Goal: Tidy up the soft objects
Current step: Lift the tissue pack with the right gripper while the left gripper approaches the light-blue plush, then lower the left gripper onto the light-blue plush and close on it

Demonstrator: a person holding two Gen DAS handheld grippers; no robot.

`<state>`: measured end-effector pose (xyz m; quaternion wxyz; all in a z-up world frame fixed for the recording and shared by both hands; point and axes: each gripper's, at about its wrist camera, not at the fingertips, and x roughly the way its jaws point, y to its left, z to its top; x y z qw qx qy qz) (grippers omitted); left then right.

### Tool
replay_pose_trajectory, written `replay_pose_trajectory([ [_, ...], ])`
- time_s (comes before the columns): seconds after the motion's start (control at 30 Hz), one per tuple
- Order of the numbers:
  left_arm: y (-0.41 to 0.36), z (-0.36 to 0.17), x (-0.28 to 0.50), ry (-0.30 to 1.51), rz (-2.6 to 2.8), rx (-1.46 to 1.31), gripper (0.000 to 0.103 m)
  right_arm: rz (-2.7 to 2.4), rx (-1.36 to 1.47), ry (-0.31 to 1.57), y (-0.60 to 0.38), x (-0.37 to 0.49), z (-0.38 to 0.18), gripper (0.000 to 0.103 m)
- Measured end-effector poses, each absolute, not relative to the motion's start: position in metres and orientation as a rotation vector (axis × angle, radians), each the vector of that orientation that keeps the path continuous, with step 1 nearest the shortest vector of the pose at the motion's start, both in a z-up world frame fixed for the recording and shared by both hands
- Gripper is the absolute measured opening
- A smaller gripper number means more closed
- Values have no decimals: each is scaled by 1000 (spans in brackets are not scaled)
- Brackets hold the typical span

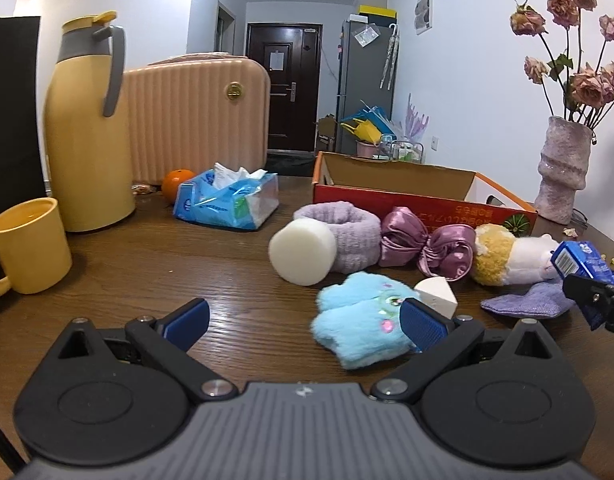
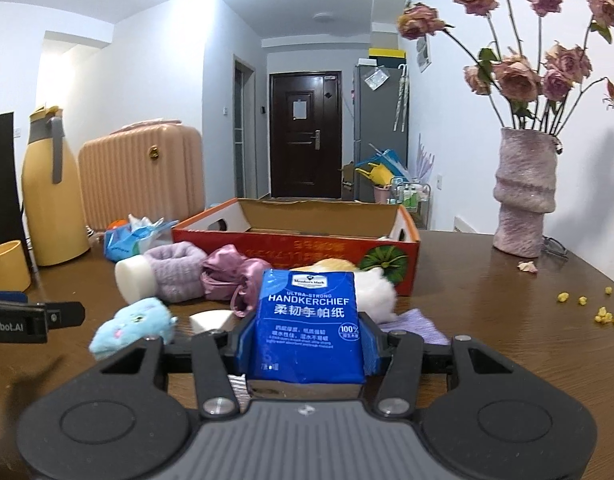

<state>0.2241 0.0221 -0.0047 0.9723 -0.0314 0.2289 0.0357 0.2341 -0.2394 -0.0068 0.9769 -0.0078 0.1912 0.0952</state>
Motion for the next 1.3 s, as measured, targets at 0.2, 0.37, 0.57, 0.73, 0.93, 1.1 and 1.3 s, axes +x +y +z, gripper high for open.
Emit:
replay_pose_trajectory([
  [0.2, 6, -7, 235, 472, 61, -48, 103, 161, -1, 375, -261, 237, -5, 50],
  [0.37, -5, -10, 244, 483, 52, -33, 103, 136, 10, 369, -277, 238, -5, 50],
  [0.57, -11, -11, 250, 490, 44, -27, 103, 102, 13, 371, -290, 242, -6, 50],
  [0.73, -15, -14, 256, 506, 37, -22, 103, 80, 20, 370, -299, 243, -6, 50],
  [0.93, -25, -16, 265, 515, 30, -3, 103, 71, 29, 365, -302, 241, -6, 50],
  [1.1, -31, -22, 280, 540, 48, 21, 103, 67, 28, 371, -302, 242, -6, 50],
  [1.3, -28, -29, 297, 579, 73, 21, 103, 59, 21, 389, -300, 244, -9, 50],
])
